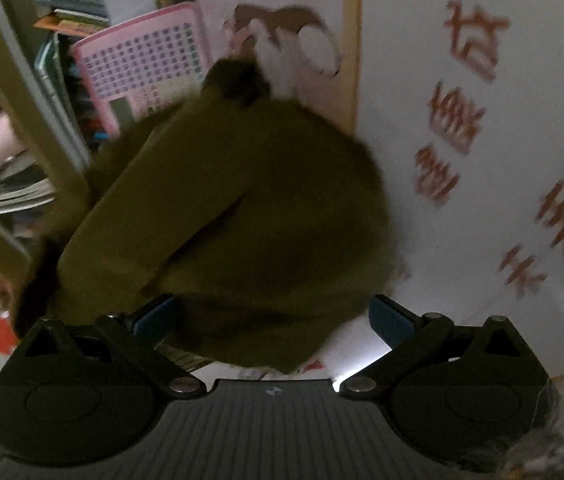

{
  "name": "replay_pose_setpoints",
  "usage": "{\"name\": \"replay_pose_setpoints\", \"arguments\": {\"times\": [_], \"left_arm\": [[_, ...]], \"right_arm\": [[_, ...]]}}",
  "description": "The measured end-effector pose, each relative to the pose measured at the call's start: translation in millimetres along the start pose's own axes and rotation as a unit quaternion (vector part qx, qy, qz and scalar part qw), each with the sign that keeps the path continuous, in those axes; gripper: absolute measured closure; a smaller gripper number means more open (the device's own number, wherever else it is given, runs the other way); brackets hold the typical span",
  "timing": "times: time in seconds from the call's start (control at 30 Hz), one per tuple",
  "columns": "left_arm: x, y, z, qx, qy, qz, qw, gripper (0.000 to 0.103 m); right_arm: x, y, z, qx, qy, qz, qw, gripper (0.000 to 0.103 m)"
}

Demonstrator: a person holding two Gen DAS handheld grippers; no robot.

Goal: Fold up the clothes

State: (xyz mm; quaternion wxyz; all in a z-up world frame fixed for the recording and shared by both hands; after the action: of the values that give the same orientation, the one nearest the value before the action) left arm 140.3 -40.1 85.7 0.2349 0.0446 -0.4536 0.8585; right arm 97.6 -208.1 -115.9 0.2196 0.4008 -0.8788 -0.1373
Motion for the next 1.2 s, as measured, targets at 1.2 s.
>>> {"name": "replay_pose_setpoints", "arguments": {"times": [1.2], "left_arm": [[66,-105,-5,-0.046,-0.042,0.12,0.9908,0.1]], "right_arm": [[7,-45,-75,0.092,-0.058,0.138,0.984,0.022]]}}
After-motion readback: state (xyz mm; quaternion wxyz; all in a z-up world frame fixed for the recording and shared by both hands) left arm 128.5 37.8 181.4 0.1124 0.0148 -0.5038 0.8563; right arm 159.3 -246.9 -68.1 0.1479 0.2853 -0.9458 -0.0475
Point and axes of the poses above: each gripper's, at about its wrist camera, not at the fingertips, and x roughly against the way its jaws point, z to its right, y to its underside, the point moved 6 cm from there along -x, roughly the way its jaws point, and after that the axes turned 7 degrees about z, right-handed, at the moved point
